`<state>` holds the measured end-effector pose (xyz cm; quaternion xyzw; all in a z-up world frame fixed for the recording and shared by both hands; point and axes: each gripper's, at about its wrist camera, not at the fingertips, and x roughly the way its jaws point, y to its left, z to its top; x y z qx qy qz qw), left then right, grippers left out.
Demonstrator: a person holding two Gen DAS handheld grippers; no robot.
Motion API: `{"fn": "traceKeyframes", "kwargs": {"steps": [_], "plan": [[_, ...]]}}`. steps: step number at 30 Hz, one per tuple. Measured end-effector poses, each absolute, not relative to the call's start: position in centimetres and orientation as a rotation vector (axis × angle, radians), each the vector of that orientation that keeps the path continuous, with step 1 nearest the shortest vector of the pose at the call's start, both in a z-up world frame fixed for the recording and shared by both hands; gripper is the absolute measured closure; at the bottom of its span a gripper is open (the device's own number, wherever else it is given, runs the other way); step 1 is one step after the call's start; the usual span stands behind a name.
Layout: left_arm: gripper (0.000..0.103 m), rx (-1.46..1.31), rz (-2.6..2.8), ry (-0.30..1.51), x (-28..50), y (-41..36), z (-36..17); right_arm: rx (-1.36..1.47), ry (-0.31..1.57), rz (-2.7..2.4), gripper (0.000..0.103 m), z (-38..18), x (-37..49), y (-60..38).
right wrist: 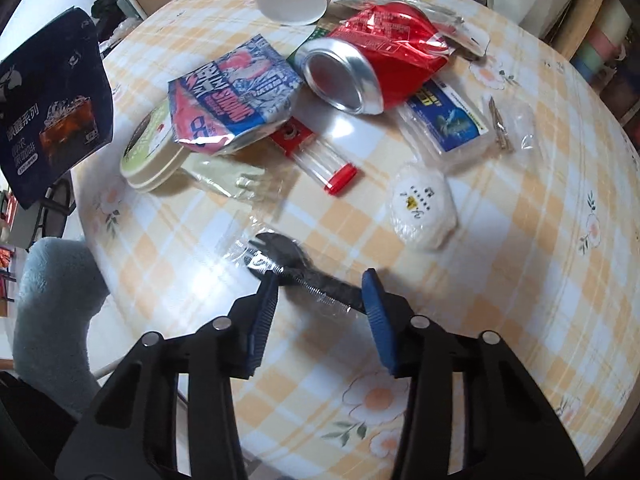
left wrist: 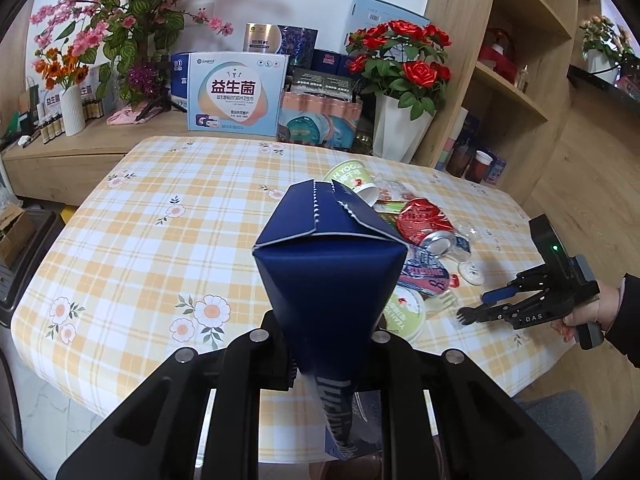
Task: Collect trash
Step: 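Grasp the plastic-wrapped fork with the right tool while the left tool holds the box, then carry both items to the brown bin while the left tool drops the box in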
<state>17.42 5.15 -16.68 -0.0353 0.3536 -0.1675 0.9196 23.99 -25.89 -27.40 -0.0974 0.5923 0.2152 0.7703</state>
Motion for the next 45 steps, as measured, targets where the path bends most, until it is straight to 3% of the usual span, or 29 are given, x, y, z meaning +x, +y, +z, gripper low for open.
{"fn": "traceKeyframes", "kwargs": {"steps": [1,4,7,12,13,16,19,31,45], "plan": [[0.087,-0.068,-0.346,0.725,17.2,5.0,-16.7,-0.253,1.262,0.465,0.054,-27.1,23.7,-25.5],[0.087,-0.066,-0.354,0.726,16.8,4.7,-16.6,-0.371,1.204,0.47,0.029,-26.6,23.2,-24.5],[0.087,-0.073,-0.36,0.727,16.3,4.5,-16.6,-0.397,1.216,0.488,0.027,-27.2,23.5,-24.3],[0.087,-0.082,-0.366,0.723,15.7,4.3,-16.3,-0.354,1.278,0.494,0.037,-28.5,24.1,-24.9],[0.087,-0.08,-0.367,0.722,15.6,4.3,-16.2,-0.353,1.279,0.486,0.045,-28.4,24.1,-25.0],[0.087,-0.078,-0.374,0.719,15.4,4.2,-16.1,-0.286,1.305,0.466,0.086,-28.0,24.2,-26.3],[0.087,-0.086,-0.382,0.715,15.1,4.1,-15.9,-0.266,1.277,0.425,0.093,-27.4,23.3,-27.2],[0.087,-0.085,-0.443,0.715,12.7,2.5,-14.9,0.232,1.009,0.355,0.094,-24.8,16.4,-30.9],[0.087,0.004,-0.578,0.748,6.9,-1.8,-15.1,0.371,0.811,0.304,0.094,-21.1,7.4,-32.0]]}}
